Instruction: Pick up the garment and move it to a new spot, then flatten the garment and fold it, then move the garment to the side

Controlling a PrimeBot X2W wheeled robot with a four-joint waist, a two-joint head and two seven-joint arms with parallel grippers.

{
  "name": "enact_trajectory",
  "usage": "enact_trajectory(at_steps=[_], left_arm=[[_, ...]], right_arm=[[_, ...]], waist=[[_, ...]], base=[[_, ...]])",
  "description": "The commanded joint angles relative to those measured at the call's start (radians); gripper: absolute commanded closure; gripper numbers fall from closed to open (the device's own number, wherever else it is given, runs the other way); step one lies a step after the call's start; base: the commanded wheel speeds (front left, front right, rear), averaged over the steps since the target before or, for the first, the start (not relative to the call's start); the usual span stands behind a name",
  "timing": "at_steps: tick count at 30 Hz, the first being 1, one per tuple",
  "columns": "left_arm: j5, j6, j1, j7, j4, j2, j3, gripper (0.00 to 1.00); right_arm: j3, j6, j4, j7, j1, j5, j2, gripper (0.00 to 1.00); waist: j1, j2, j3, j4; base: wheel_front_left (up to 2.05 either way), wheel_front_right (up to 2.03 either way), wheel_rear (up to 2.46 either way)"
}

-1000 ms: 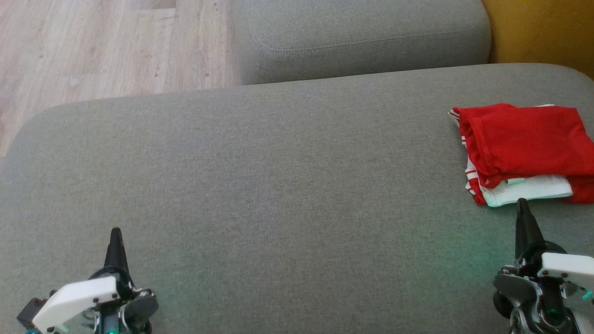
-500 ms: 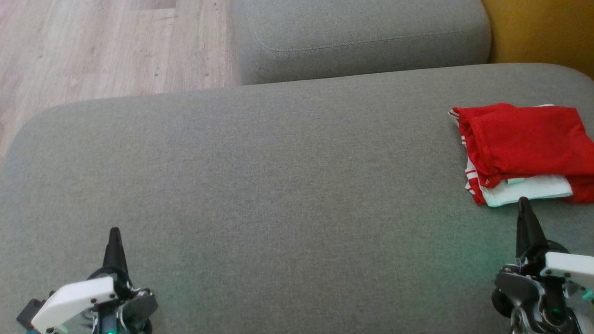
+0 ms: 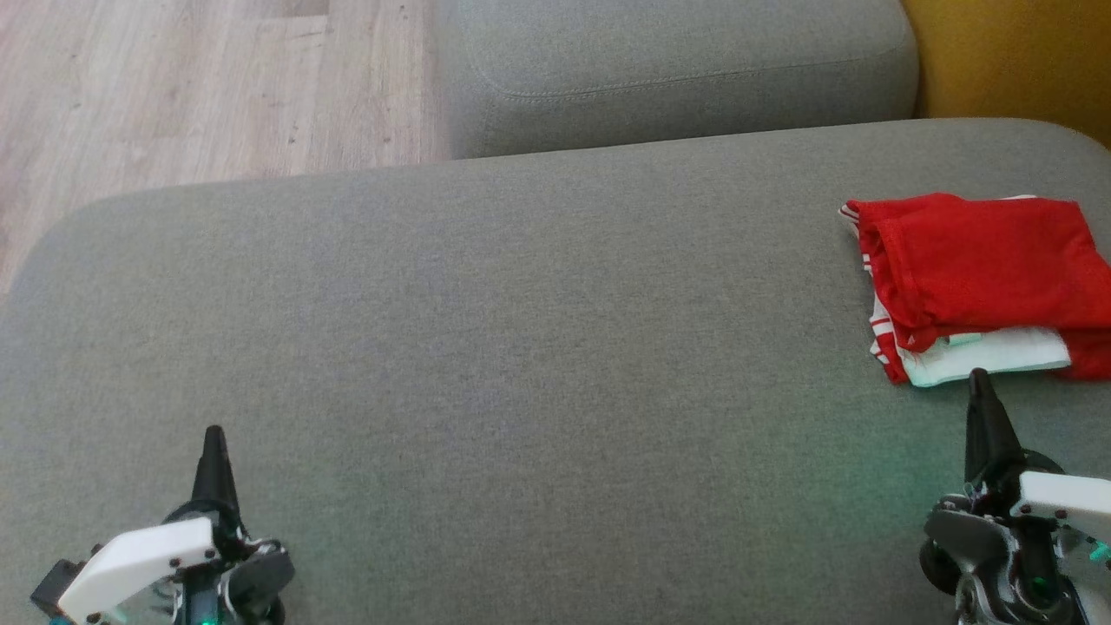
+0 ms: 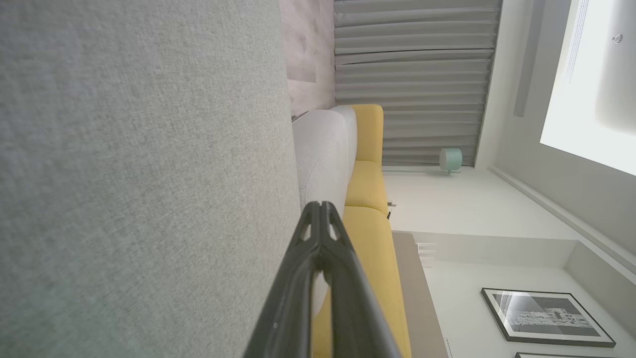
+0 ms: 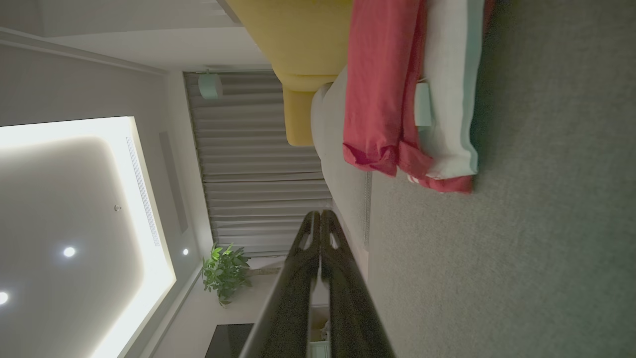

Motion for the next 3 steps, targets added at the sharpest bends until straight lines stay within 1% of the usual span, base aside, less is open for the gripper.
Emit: enact_trajectory(at_steps=[1,3], left_arm=[[-0.006,-0.007,-0.051,0.007,-0.037,0.006,0.039,1.00],[-0.006,-0.007,-0.051,0.007,-0.037,0.006,0.039,1.00]], right_arm=[[0.020,-0.001,-0.038,0.007,-0.056,0.007,-0.007,1.00],[0.020,-0.001,-0.038,0.007,-0.056,0.007,-0.007,1.00]], waist=[[0.0000,0.0000,0.000,0.000],[0.0000,0.0000,0.000,0.000]], base=[[0.00,0.00,0.00],[0.00,0.00,0.00]])
